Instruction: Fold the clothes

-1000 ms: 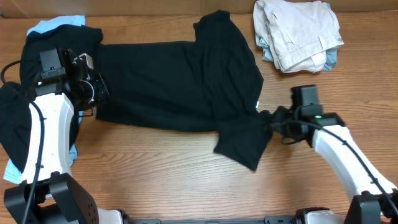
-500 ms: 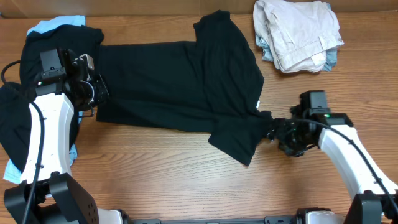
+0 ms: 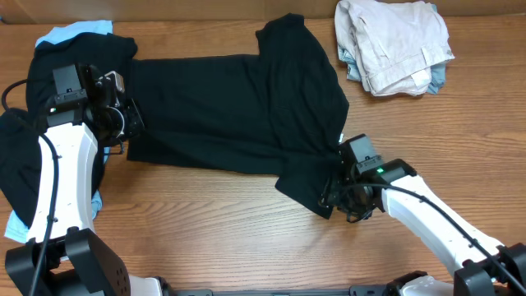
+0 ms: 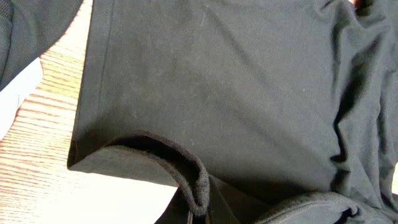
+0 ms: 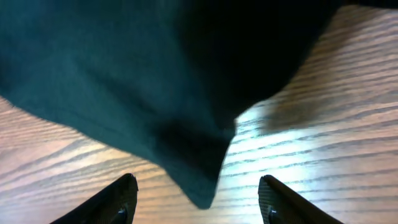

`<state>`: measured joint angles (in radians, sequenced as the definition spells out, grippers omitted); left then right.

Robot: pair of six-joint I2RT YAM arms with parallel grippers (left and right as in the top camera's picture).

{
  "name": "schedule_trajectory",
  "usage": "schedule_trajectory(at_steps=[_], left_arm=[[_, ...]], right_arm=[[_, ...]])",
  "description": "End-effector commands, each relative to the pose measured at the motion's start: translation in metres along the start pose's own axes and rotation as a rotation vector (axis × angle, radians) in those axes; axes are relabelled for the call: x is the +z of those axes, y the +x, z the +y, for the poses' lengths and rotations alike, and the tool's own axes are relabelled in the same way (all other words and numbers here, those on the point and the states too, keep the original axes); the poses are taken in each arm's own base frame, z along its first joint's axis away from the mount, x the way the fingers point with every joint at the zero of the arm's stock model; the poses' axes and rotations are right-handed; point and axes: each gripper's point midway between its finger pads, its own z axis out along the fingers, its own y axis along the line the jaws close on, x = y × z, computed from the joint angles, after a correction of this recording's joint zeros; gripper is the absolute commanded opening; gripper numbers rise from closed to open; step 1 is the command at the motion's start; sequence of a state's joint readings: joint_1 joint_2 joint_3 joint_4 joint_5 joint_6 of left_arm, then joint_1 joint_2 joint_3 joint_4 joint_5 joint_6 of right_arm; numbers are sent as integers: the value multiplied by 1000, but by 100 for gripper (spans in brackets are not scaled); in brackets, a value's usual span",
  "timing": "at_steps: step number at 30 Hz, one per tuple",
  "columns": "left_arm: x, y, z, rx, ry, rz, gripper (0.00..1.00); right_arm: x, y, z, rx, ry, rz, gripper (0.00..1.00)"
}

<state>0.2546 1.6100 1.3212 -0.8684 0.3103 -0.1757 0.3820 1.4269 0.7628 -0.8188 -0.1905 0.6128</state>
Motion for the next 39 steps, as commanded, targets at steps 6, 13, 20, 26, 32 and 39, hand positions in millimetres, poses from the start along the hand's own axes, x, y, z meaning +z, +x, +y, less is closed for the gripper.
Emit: schedule_trajectory(at_steps=[6,13,20,26,32,39], left_arm=[[-8,-3,-2,28,-5,-15,4],[-8,1,-1,22,-7,3,4],[-8,6,-1,15,-10,23,4],[-8,13,-2,4,-2,50,4],[-26,21,-5,24,-10,93,4],[-85,27,-23,97,-10,129,4]], right_arm=[[19,5,-2,9,3,44,57],[25,13,3,-40,-7,78,45],[27,22,12,-89,-28,102,28],[26,22,12,-92,-26,101,4],[-17,-7,15,-61,-39,-2,4],[-151,-41,20,-67,-122,-223,4]])
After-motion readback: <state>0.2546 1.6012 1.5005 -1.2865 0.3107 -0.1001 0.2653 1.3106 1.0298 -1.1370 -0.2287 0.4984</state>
